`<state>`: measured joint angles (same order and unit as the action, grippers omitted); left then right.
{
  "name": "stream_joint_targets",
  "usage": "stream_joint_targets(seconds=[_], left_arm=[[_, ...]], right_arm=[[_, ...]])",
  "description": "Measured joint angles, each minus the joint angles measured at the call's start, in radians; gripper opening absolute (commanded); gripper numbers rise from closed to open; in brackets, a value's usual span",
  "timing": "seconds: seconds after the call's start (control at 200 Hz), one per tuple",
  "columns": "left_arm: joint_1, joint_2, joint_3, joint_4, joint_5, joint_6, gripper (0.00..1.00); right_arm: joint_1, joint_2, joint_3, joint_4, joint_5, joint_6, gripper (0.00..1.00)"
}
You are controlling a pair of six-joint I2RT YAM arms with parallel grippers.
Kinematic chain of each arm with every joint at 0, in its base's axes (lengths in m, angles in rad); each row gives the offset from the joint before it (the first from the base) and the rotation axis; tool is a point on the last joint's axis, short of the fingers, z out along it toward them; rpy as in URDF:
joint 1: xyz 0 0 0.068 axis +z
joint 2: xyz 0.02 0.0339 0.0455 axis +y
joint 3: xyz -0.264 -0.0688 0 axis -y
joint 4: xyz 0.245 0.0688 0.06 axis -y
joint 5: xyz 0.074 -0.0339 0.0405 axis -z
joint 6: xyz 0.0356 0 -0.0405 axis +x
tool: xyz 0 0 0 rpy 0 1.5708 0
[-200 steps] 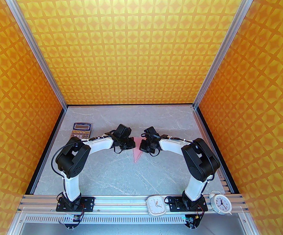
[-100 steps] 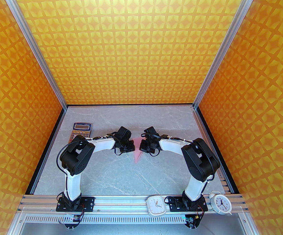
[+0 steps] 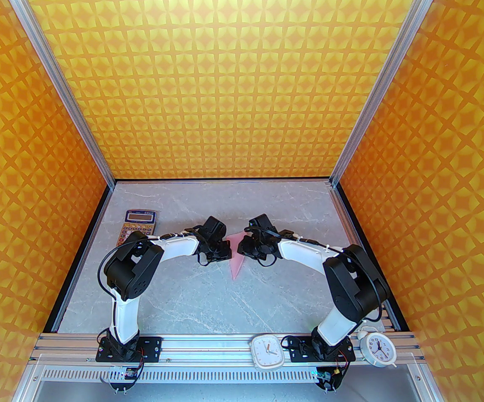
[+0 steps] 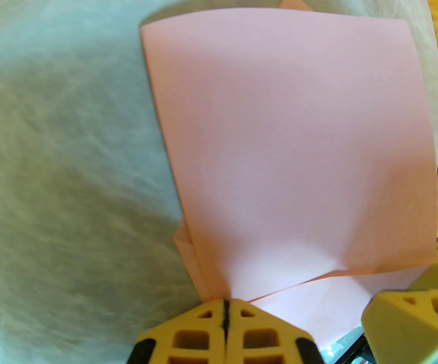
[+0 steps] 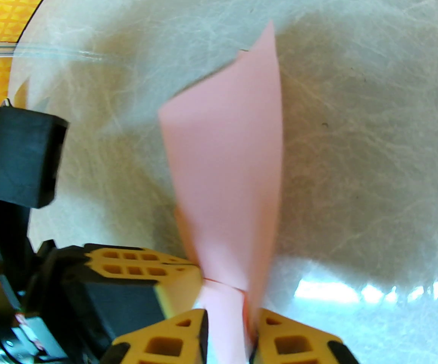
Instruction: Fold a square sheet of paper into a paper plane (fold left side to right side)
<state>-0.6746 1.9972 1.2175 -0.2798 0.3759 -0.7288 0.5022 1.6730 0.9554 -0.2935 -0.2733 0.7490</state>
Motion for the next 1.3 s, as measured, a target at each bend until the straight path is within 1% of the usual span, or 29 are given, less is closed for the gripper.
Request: stream_joint_targets(seconds=[0.26,0.38,0.615,0.775,0.86,1.08,1.3], left_arm=[[-0.002,0.001,0.000,0.000,0.000,0.000,0.00],[-0.002,0.001,0.000,0.000,0.000,0.000,0.00],[0.001,0.001,0.000,-0.001,-0.004,-0.002,0.00],[0.002,0.000,0.000,-0.001,-0.010,-0.003,0.00],[0.002,0.000,0.000,0.000,-0.010,-0.003,0.00],[0.000,0.000,0.000,0.000,-0.010,0.000,0.00],[0.000,0.000,0.000,0.000,-0.010,0.000,0.00]], right_arm=[[0.000,0.008,-0.034,0.130,-0.085,0.078,0.24],[0.000,0.028,-0.053,0.216,-0.121,0.119,0.27],[-0.009,0.050,-0.080,0.300,-0.156,0.173,0.30],[-0.021,0.055,-0.119,0.378,-0.180,0.214,0.34],[-0.023,0.055,-0.134,0.405,-0.181,0.227,0.35],[-0.027,0.032,-0.147,0.418,-0.180,0.235,0.33],[-0.033,-0.001,-0.152,0.421,-0.176,0.240,0.27]])
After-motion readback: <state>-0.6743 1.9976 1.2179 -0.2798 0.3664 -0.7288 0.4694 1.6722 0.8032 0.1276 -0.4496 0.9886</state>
